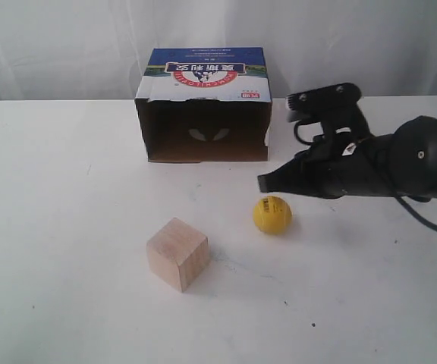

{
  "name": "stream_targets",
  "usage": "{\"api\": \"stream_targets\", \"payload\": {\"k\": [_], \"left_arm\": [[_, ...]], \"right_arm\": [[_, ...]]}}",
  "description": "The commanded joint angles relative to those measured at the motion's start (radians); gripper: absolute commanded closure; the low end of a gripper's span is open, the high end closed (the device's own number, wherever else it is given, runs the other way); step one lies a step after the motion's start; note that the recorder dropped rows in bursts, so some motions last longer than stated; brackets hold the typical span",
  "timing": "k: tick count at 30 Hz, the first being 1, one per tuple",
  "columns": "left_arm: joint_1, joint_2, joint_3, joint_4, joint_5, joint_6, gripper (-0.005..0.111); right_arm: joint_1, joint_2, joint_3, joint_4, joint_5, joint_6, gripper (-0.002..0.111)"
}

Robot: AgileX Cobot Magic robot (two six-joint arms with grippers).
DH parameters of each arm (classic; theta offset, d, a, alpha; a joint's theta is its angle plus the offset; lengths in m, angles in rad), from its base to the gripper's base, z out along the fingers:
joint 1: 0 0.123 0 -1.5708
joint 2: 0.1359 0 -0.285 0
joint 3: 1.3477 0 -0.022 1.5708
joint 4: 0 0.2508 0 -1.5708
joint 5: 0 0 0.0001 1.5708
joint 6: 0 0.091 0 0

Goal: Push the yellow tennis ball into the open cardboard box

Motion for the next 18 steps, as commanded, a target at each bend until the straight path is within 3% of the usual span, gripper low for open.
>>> {"api": "stream_targets", "payload": {"k": [1,6,10,18], "left_arm": [[-0.006,-0.005,0.003,-0.007,-0.001,-0.001,0.107],[-0.006,-0.005,0.003,-0.007,-0.001,-0.001,0.107],[-0.006,-0.005,0.003,-0.007,-0.001,-0.001,0.107],[-0.006,-0.005,0.003,-0.007,-0.001,-0.001,0.107]], "right_arm": [[-0.059,0.099,-0.054,-0.006,-0.090,0.004,0.108],[-0.059,0.266,-0.220,-0.011,-0.080,0.000,0.108],[-0.059,0.377,-0.340,-0.011,0.075,0.000,0.108],[-0.059,0.424,-0.359,-0.002,0.128,0.004,0.108]]}}
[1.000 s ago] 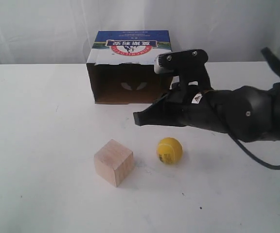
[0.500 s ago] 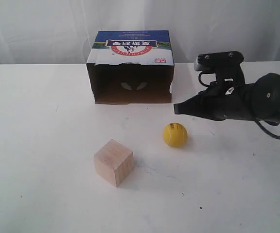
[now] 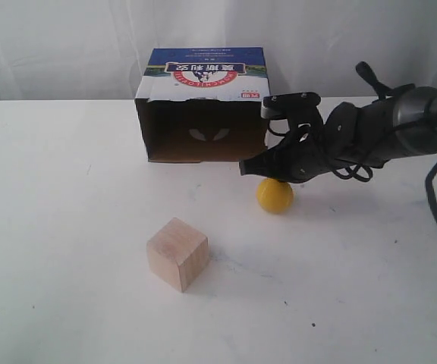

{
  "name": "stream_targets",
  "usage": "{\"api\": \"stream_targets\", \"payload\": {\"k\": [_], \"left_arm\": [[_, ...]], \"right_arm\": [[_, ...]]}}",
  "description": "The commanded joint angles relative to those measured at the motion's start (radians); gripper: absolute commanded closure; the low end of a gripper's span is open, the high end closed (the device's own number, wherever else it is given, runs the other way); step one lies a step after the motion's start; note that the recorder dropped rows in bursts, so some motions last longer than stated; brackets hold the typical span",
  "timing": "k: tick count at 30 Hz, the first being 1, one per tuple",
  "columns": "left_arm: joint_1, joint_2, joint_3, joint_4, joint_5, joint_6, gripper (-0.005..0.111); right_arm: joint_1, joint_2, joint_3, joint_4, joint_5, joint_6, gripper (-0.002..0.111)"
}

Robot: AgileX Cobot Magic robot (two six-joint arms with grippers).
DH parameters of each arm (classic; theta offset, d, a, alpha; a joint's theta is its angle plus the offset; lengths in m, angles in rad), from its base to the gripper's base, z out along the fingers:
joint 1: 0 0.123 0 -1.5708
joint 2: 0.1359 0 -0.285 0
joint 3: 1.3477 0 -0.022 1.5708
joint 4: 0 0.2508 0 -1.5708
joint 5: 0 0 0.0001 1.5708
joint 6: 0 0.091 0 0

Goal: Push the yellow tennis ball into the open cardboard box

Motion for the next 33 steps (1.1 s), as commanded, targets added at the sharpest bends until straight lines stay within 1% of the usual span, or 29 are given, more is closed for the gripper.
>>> {"api": "stream_targets", "payload": {"k": [1,12,20,24,26,29,33], "left_arm": [[-0.006,-0.005,0.003,-0.007,-0.001,-0.001,0.107],[-0.006,-0.005,0.003,-0.007,-0.001,-0.001,0.107],[-0.006,-0.005,0.003,-0.007,-0.001,-0.001,0.107],[-0.006,-0.005,0.003,-0.007,-0.001,-0.001,0.107],[-0.006,-0.005,0.003,-0.007,-0.001,-0.001,0.107],[-0.006,-0.005,0.003,-0.007,-0.001,-0.001,0.107],[-0.006,-0.005,0.003,-0.007,-0.001,-0.001,0.107]], "right_arm": [[-0.006,0.015,0.000,-0.005,0.039,-0.002,0.108],[-0.005,0.015,-0.032,0.002,0.028,-0.002,0.108],[0.034,0.015,-0.087,0.002,0.019,-0.002,0.108],[0.034,0.006,-0.100,0.002,0.028,-0.002,0.108],[0.032,-0.012,-0.100,0.002,0.051,-0.002,0.108],[0.032,-0.037,-0.100,-0.010,0.132,-0.002,0.108],[0.032,-0.046,-0.100,-0.015,0.302,-0.002,0.108]]}}
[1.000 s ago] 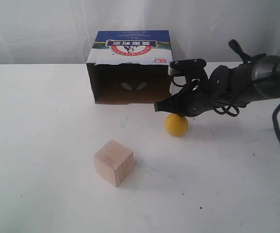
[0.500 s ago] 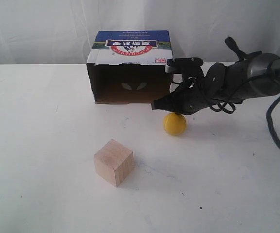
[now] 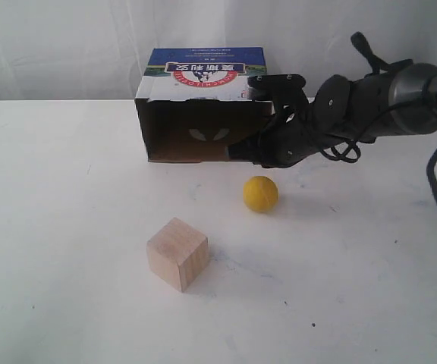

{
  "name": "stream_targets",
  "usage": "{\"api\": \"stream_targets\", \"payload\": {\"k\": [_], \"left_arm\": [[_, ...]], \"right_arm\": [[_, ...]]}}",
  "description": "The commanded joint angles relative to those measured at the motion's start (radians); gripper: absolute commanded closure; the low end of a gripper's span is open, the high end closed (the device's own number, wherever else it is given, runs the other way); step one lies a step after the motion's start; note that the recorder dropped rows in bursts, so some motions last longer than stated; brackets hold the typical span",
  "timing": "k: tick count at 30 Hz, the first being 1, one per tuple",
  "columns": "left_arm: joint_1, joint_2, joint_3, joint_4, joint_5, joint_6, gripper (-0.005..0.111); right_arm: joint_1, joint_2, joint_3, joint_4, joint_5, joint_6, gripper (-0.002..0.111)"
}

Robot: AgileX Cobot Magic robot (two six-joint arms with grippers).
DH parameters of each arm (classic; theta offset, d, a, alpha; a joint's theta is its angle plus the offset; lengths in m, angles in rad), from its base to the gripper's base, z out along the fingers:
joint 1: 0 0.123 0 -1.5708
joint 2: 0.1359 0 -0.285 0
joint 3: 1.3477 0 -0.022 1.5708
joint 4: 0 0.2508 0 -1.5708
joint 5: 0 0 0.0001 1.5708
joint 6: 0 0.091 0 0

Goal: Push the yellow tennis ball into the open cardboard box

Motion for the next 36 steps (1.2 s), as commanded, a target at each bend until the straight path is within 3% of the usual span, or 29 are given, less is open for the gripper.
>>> {"api": "stream_targets", "payload": {"k": [1,8,16,21,24,27,31,36], "left_arm": [[-0.006,-0.005,0.003,-0.007,-0.001,-0.001,0.107],[-0.006,-0.005,0.003,-0.007,-0.001,-0.001,0.107],[-0.006,-0.005,0.003,-0.007,-0.001,-0.001,0.107],[-0.006,-0.005,0.003,-0.007,-0.001,-0.001,0.107],[-0.006,-0.005,0.003,-0.007,-0.001,-0.001,0.107],[-0.006,-0.005,0.003,-0.007,-0.001,-0.001,0.107],[-0.006,-0.005,0.003,-0.007,-0.001,-0.001,0.107],[-0.006,-0.005,0.003,-0.007,-0.001,-0.001,0.107]], "right_arm": [[-0.002,-0.014,-0.004,-0.015,0.180,-0.006,0.108],[0.000,-0.014,-0.004,0.015,0.304,-0.115,0.108],[0.000,0.052,-0.007,0.057,0.121,-0.138,0.108],[0.000,0.060,-0.076,0.080,0.123,-0.162,0.108],[0.000,0.015,-0.113,0.073,0.178,-0.232,0.108],[-0.014,-0.023,-0.113,0.017,0.264,-0.177,0.108],[-0.031,-0.021,-0.111,0.004,0.515,-0.162,0.108],[-0.031,0.016,-0.109,0.013,0.626,-0.160,0.108]]}}
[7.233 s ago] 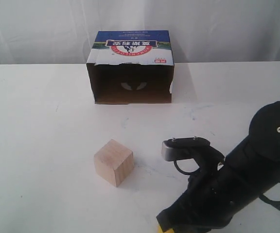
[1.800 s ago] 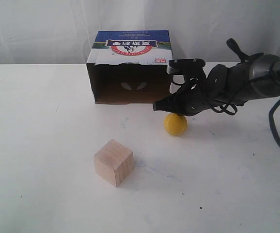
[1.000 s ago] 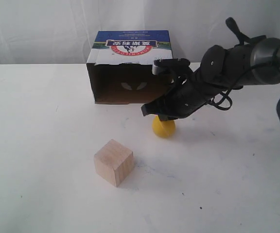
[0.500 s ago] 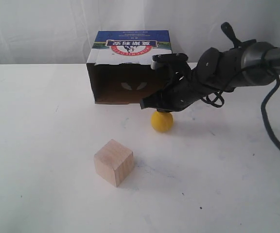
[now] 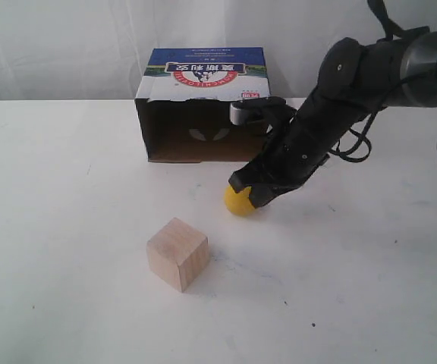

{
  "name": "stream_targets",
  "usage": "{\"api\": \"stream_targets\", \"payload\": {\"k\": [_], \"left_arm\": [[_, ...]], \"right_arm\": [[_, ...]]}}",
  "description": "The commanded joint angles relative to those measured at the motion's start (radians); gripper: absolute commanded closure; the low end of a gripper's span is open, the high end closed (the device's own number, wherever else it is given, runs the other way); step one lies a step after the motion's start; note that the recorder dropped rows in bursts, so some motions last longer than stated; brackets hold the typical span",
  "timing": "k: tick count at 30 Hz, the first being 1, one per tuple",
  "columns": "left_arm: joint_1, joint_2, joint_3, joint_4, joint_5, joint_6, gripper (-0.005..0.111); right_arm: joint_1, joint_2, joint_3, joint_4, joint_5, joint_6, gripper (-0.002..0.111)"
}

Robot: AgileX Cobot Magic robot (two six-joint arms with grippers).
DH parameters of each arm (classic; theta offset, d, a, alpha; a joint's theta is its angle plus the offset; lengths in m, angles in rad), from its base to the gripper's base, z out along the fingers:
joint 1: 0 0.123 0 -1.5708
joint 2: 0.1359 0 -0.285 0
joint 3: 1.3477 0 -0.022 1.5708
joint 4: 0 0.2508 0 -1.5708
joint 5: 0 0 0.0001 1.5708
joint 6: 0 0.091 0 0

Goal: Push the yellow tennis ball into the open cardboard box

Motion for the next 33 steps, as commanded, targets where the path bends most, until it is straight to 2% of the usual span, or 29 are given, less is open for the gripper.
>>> {"api": "stream_targets", "payload": {"k": [1,7,12,13,14,16,22,28,30,33], "left_arm": [[-0.006,-0.005,0.003,-0.007,-0.001,-0.001,0.107],[-0.006,-0.005,0.003,-0.007,-0.001,-0.001,0.107],[-0.006,-0.005,0.003,-0.007,-0.001,-0.001,0.107],[-0.006,-0.005,0.003,-0.007,-0.001,-0.001,0.107],[-0.006,-0.005,0.003,-0.007,-0.001,-0.001,0.107],[-0.006,-0.005,0.003,-0.007,-0.001,-0.001,0.107],[-0.006,-0.005,0.003,-0.007,-0.001,-0.001,0.107],[-0.006,-0.005,0.003,-0.007,-0.001,-0.001,0.107],[-0.006,-0.005,0.003,-0.007,-0.001,-0.001,0.107],[-0.006,-0.005,0.003,-0.007,-0.001,-0.001,0.107]], "right_arm": [[-0.001,0.057,0.002,0.033,0.058,0.005,0.108],[0.062,0.145,0.002,0.200,0.050,-0.129,0.108],[0.087,0.181,-0.012,0.183,-0.235,-0.127,0.108],[0.084,0.188,-0.026,0.181,-0.398,-0.134,0.108],[0.081,0.188,-0.032,0.181,-0.467,-0.136,0.108],[0.075,0.165,-0.051,0.200,-0.518,-0.122,0.108],[0.085,0.099,-0.051,0.219,-0.374,-0.122,0.108],[0.068,0.097,-0.051,0.198,-0.303,-0.071,0.108],[0.044,0.094,-0.051,0.124,-0.259,-0.022,0.108],[0.001,0.074,-0.051,-0.150,-0.169,0.121,0.108]]}}
